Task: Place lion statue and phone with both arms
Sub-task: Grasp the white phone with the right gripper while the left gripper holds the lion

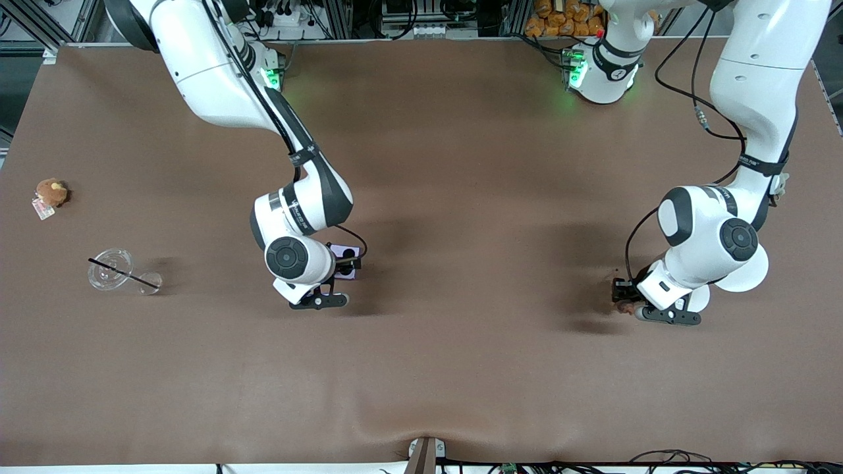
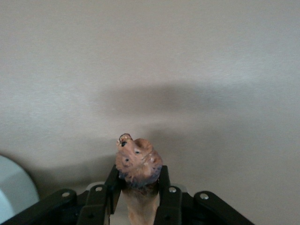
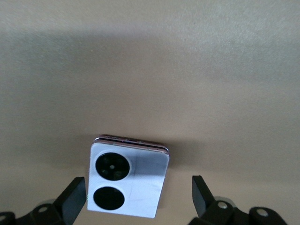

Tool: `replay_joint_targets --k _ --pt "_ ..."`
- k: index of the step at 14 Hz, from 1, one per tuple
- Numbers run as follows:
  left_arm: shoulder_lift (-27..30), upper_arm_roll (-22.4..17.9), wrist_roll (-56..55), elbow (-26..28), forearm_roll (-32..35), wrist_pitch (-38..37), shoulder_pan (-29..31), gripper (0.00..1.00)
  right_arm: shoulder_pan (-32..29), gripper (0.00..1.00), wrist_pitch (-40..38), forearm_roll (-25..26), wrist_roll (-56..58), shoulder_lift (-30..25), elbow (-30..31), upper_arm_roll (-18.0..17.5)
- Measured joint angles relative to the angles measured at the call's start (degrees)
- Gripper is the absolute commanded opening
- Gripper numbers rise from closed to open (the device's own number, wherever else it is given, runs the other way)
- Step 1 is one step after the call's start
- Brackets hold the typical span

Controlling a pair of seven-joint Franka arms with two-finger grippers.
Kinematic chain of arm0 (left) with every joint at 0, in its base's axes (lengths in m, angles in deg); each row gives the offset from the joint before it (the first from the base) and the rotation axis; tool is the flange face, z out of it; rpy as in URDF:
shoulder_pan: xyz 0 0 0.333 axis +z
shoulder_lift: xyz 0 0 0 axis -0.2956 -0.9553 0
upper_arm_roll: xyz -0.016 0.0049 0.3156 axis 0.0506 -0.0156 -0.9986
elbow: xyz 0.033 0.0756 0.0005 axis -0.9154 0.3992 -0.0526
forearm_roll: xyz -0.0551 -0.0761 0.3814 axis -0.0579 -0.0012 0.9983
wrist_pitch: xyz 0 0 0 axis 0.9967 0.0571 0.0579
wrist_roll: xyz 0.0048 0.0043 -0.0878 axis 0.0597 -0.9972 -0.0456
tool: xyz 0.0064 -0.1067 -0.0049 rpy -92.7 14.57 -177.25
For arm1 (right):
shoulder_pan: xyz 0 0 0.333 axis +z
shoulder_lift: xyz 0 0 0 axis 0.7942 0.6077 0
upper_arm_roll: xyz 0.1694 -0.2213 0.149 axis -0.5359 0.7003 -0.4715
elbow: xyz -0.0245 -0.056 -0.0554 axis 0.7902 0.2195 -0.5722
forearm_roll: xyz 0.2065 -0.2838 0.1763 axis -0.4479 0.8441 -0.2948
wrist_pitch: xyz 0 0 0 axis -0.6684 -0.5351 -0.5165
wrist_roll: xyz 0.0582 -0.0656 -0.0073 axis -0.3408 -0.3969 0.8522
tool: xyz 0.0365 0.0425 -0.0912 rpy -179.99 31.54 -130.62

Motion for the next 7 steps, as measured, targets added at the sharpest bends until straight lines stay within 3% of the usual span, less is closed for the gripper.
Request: replay_joint_targets --k 2,4,5,6,7 --pt "-0.2 1.4 0.0 0.1 0.0 0.0 1.0 0.01 0.1 1.0 0.2 0.0 -0.1 0.8 0.1 0.0" --pt "-0.6 1.4 0.0 0.2 0.0 0.0 1.0 0.29 0.2 1.0 0.6 -0.3 -0.2 1.4 0.2 0.0" --pt "-0.7 1.4 0.0 0.1 -0.1 0.1 1.0 0.5 0.2 1.0 0.7 -1.0 -0.3 1.6 0.2 0.0" --pt "-0.8 1.4 0.0 0.1 -0.1 0.1 1.0 0.8 0.2 1.0 0.8 -2.2 -0.3 1.7 0.2 0.0" --pt "-0.9 1.4 0.0 0.1 -0.1 0.1 1.0 1.0 0.2 1.0 1.0 -3.3 -0.3 1.8 0.2 0.0"
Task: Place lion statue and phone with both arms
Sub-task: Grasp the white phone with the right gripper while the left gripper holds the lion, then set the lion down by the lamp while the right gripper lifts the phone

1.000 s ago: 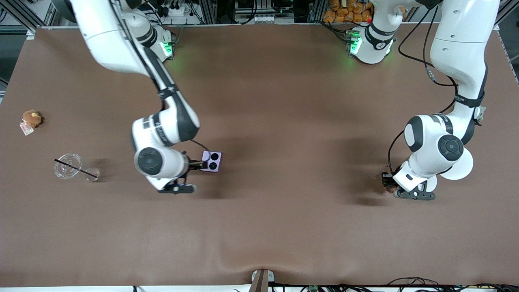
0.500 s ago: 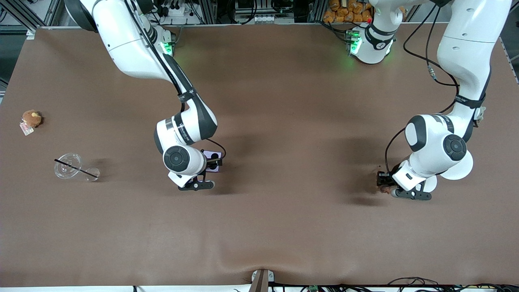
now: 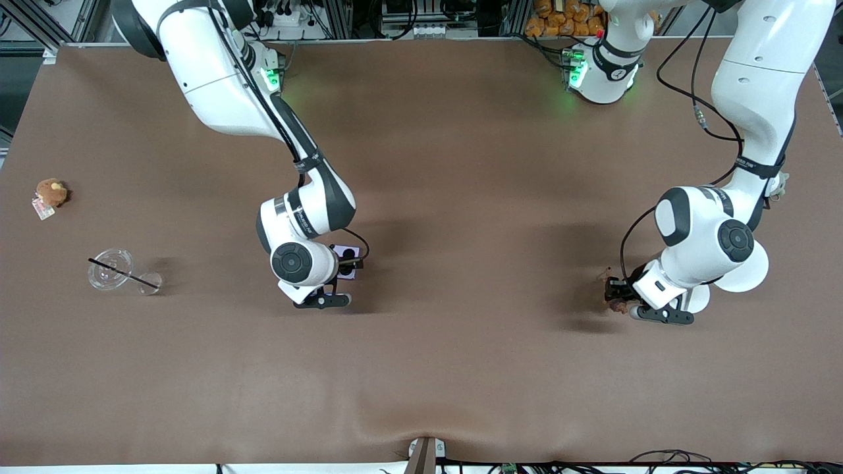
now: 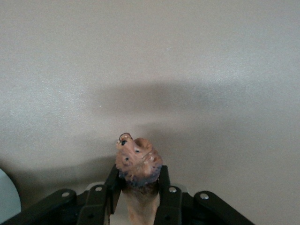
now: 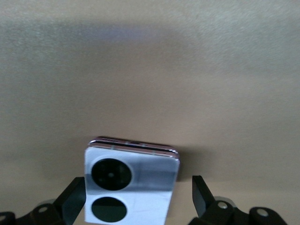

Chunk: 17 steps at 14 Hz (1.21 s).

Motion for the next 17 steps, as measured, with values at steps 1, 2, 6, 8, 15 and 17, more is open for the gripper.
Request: replay_joint_targets --k 1,2,6,8,15,17 --pt "-0.3 0.0 0.0 0.0 0.0 0.0 0.0 1.0 0.0 1.0 0.1 -0.6 0.0 0.0 0.0 0.0" --pt "-0.6 0.0 0.0 0.0 0.0 0.1 0.0 1.0 0.0 1.0 0.1 -1.0 0.0 0.0 0.0 0.1" --pt "0.4 0.2 0.1 -1.9 0.0 -2.6 0.0 1.0 0.0 1.0 0.1 -1.1 -0.1 0.5 0.2 0.1" --pt "2.8 0.6 0.1 -3.6 0.0 -8.3 -0.3 1.0 0.0 1.0 0.1 -1.2 -0.1 0.9 0.6 0.1" --pt "12.4 1.2 -9.2 -8.9 8.9 -26.1 -4.8 1.0 0.0 0.2 -0.1 -1.2 -0.3 0.8 0.7 0.3" --pt "15.2 1.2 -10.5 -13.0 10.3 -35.2 -6.4 1.0 0.0 0.19 -0.1 -1.2 -0.5 0.8 0.7 0.3"
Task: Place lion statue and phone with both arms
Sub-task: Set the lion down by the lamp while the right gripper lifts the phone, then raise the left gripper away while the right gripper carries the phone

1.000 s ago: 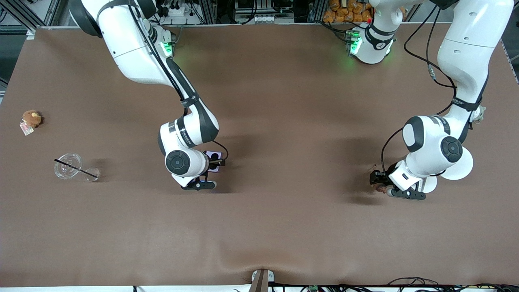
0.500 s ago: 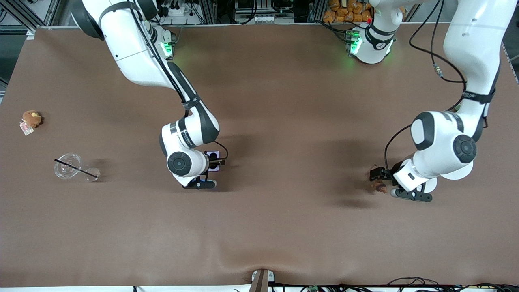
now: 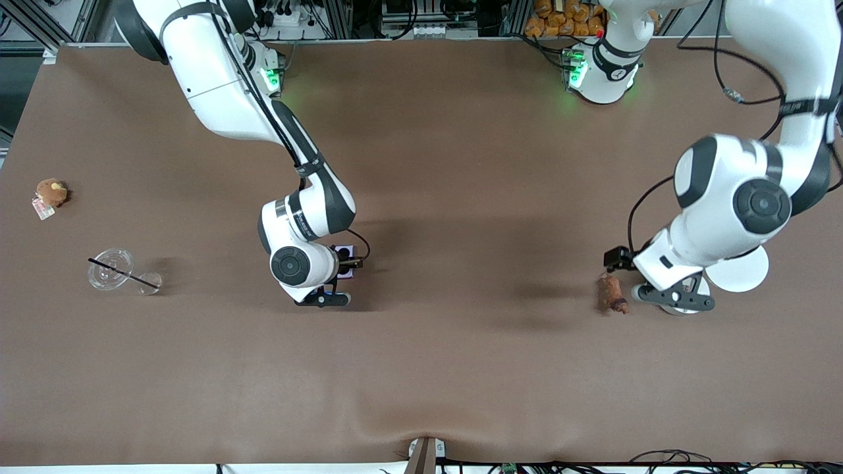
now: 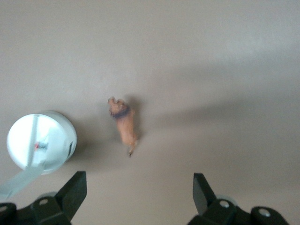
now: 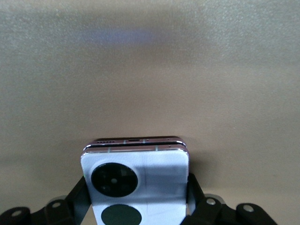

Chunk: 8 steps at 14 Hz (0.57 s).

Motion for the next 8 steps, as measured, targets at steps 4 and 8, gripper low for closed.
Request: replay_joint_targets --k 4,8 --pt "2.5 0.3 -0.1 -12.1 0.0 -18.0 0.0 1.0 -4.8 0.19 -2.5 0.1 0.4 -1.9 -1.2 2.5" --pt "5.2 0.3 -0.2 -16.3 0.0 -22.6 1.1 1.0 -17.0 0.19 -5.9 3.0 9.1 -6.4 -1.6 3.4"
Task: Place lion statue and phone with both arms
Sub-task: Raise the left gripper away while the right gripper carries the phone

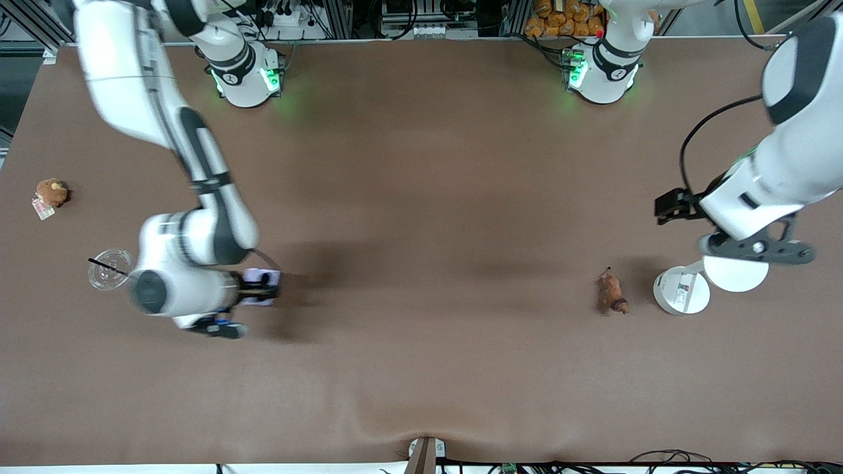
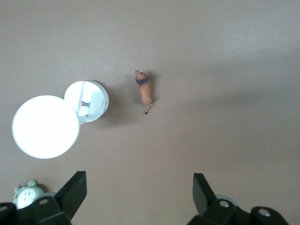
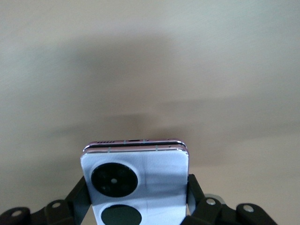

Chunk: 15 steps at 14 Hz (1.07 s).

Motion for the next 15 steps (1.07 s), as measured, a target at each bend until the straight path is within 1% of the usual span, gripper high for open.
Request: replay_joint_targets --k 2,3,4,5,7,8,9,12,13,15 --pt "1.7 0.0 0.0 -0.5 0.0 -0.3 1.2 1.0 -3.6 0.19 0.1 5.7 2.4 -0.1 0.1 0.1" --pt "3.1 -0.1 0.0 -0.7 0.0 -0.4 1.4 1.0 -4.8 0.19 0.3 7.4 3.2 0.0 0.3 0.2" --pt "4.6 -0.3 0.0 -0.7 0.0 -1.2 1.2 1.0 -5.7 0.19 0.8 8.0 4.2 0.3 0.4 0.2" --pt "6.1 -1.4 0.0 -0.6 -0.3 -2.6 0.7 1.0 -6.4 0.2 1.7 8.4 5.1 0.6 0.5 0.2" --pt "9.0 -6.3 0.0 0.6 -2.3 -5.4 -2.3 1.0 -7.6 0.2 3.7 8.5 6.5 1.5 0.7 0.2" --pt "10.6 -8.8 0.0 2.1 -3.1 -6.0 -4.0 1.0 -8.3 0.2 4.6 8.5 7.6 2.3 0.9 0.2" --pt "12.2 -10.3 0.0 3.9 -3.5 -6.1 -5.2 1.0 -9.0 0.2 5.3 8.5 8.5 3.1 1.0 0.2" --pt "15.6 -12.7 -0.7 7.8 -3.6 -6.2 -8.1 1.0 -10.7 0.2 6.4 8.5 9.7 5.0 1.1 0.2" --pt "16.2 -13.7 -1.2 8.3 -3.6 -6.4 -9.3 1.0 -11.1 0.21 6.4 8.5 10.1 5.4 1.2 0.2" --pt "16.9 -14.4 -1.5 8.8 -3.8 -6.5 -10.3 1.0 -11.6 0.23 7.3 8.5 10.8 6.1 1.2 0.2"
